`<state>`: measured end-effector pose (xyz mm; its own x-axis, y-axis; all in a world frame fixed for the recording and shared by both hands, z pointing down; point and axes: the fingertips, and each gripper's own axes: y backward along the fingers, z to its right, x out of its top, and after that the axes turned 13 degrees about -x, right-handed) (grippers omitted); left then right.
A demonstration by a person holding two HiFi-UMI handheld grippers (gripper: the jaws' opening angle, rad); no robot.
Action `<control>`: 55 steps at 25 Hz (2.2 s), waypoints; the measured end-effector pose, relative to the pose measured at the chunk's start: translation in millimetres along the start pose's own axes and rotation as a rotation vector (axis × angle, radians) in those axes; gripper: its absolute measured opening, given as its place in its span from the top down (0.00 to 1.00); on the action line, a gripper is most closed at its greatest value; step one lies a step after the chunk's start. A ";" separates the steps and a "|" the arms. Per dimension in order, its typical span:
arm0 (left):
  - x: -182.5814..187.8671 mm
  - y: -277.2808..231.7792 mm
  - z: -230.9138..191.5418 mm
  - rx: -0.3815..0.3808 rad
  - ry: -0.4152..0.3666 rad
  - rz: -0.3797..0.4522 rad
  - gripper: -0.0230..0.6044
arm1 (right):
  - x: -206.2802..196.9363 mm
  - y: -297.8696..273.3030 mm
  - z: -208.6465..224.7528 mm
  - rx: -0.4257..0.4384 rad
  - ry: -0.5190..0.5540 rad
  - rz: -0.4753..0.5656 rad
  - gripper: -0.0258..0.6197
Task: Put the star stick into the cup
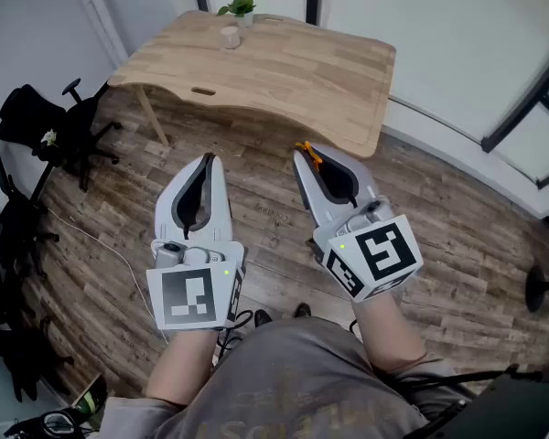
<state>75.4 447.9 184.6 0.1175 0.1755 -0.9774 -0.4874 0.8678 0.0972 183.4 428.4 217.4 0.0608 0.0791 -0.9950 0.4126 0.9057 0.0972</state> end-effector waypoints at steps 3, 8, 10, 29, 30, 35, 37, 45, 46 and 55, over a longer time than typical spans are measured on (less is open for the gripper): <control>-0.1 -6.3 6.5 0.002 -0.003 0.002 0.96 | 0.1 1.0 8.2 0.005 -0.003 0.004 0.89; -7.5 -20.7 17.3 0.012 -0.009 -0.012 0.96 | -5.2 -1.4 25.0 0.023 -0.018 0.005 0.89; -12.1 -25.3 21.7 0.019 -0.011 -0.022 0.96 | -9.1 -1.8 30.4 0.035 -0.029 0.004 0.89; -83.3 -96.8 -72.2 0.051 0.053 -0.102 0.96 | -50.9 -123.0 42.1 0.057 -0.093 -0.054 0.89; -86.8 -104.0 -84.2 0.046 0.056 -0.096 0.96 | -52.2 -137.2 39.6 0.058 -0.089 -0.057 0.89; -102.0 -139.6 -140.0 0.021 0.064 -0.081 0.96 | -51.1 -208.1 28.3 0.057 -0.068 -0.049 0.89; -102.7 -153.4 -163.0 0.009 0.066 -0.055 0.96 | -50.3 -235.6 23.0 0.054 -0.057 -0.044 0.89; -119.4 -187.4 -229.4 -0.010 0.082 -0.045 0.96 | -55.5 -311.5 10.6 0.027 -0.033 -0.046 0.89; -122.1 -191.3 -233.8 -0.014 0.087 -0.045 0.96 | -56.4 -317.8 10.2 0.026 -0.032 -0.048 0.89; -147.1 -230.6 -261.8 -0.043 0.102 -0.083 0.96 | -70.2 -364.9 26.1 -0.010 -0.038 -0.063 0.89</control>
<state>-56.1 100.2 256.9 0.0716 0.0541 -0.9960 -0.5164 0.8563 0.0094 52.2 81.4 252.3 0.0697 0.0063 -0.9975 0.4079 0.9124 0.0342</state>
